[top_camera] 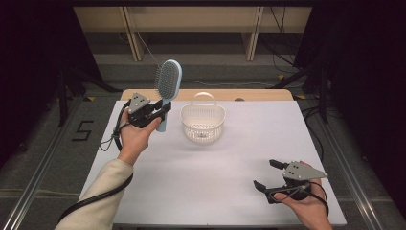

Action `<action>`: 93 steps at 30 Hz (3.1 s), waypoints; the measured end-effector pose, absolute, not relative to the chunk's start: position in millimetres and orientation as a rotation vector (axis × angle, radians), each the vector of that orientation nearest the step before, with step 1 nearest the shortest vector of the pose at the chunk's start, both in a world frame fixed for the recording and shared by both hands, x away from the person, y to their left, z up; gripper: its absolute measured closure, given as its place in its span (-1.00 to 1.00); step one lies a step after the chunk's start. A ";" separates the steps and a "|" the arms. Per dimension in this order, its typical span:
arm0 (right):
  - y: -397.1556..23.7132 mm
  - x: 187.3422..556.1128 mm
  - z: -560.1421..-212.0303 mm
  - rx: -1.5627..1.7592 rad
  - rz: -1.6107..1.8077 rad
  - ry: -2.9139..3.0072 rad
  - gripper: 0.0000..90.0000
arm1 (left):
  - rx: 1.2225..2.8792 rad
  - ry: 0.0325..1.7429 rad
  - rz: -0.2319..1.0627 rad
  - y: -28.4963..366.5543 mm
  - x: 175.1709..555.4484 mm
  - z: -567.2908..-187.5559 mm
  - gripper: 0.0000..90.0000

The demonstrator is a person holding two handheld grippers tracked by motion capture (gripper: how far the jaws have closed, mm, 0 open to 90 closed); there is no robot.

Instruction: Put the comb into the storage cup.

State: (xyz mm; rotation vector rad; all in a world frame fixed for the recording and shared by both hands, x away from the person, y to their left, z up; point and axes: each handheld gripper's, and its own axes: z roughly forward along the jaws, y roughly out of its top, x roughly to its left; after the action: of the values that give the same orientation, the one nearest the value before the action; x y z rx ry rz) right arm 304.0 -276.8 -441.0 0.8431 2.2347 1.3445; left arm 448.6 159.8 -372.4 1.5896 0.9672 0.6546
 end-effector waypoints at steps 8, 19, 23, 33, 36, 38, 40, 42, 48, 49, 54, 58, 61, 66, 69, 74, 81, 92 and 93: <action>-276.9 304.1 -441.0 0.849 1.350 2.231 -0.78 | 1.587 0.948 0.646 155.5 449.9 -369.3 0.55; -277.5 304.0 -440.7 0.850 1.353 2.228 -0.77 | 1.577 0.929 0.636 146.8 452.9 -364.5 0.55; -277.0 304.2 -440.9 0.849 1.353 2.231 -0.77 | 1.563 0.926 0.638 147.3 453.6 -360.9 0.55; -277.2 304.3 -440.8 0.851 1.354 2.230 -0.77 | 1.550 0.920 0.633 146.3 454.4 -356.5 0.55; -277.2 304.1 -440.7 0.852 1.353 2.230 -0.77 | 1.550 0.913 0.632 144.0 454.7 -355.5 0.55; -277.4 304.2 -440.8 0.852 1.352 2.231 -0.77 | 1.549 0.910 0.631 142.3 455.2 -355.2 0.55; -277.3 304.2 -440.9 0.852 1.352 2.230 -0.77 | 1.546 0.910 0.629 141.0 456.0 -354.6 0.55; -277.3 304.1 -440.7 0.853 1.353 2.231 -0.77 | 1.549 0.907 0.631 139.9 456.9 -353.9 0.55; -277.2 304.1 -441.0 0.853 1.351 2.232 -0.77 | 1.544 0.908 0.628 136.5 458.7 -351.5 0.55; -277.3 304.1 -441.1 0.853 1.352 2.232 -0.77 | 1.540 0.907 0.626 136.1 459.2 -351.1 0.55; -277.3 303.9 -441.0 0.852 1.353 2.233 -0.77 | 1.539 0.904 0.621 133.1 461.0 -349.1 0.55; -277.3 303.7 -440.8 0.852 1.356 2.232 -0.77 | 1.543 0.899 0.617 130.0 462.0 -348.8 0.55; -277.3 303.8 -441.0 0.851 1.354 2.233 -0.77 | 1.538 0.902 0.611 128.3 463.2 -349.0 0.55; -277.6 303.8 -440.8 0.851 1.357 2.233 -0.77 | 1.532 0.903 0.606 127.1 464.2 -348.7 0.55; -277.6 303.9 -441.0 0.851 1.356 2.233 -0.77 | 1.532 0.900 0.606 126.5 464.0 -347.6 0.55; -277.5 303.9 -441.0 0.849 1.357 2.234 -0.77 | 1.526 0.901 0.603 126.2 465.2 -345.9 0.55; -277.6 303.8 -440.9 0.850 1.359 2.234 -0.77 | 1.523 0.903 0.602 124.4 466.6 -345.8 0.55; -277.5 303.6 -440.7 0.850 1.361 2.235 -0.77 | 1.525 0.894 0.599 118.9 469.5 -343.0 0.54; -277.5 303.6 -440.7 0.849 1.361 2.235 -0.77 | 1.524 0.892 0.601 118.5 469.7 -342.6 0.55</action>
State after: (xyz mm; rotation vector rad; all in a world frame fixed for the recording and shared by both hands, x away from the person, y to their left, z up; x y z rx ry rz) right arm 303.6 -277.5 -440.7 0.8492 2.2347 1.3606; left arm 469.7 118.5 -342.6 1.5240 0.8922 0.6006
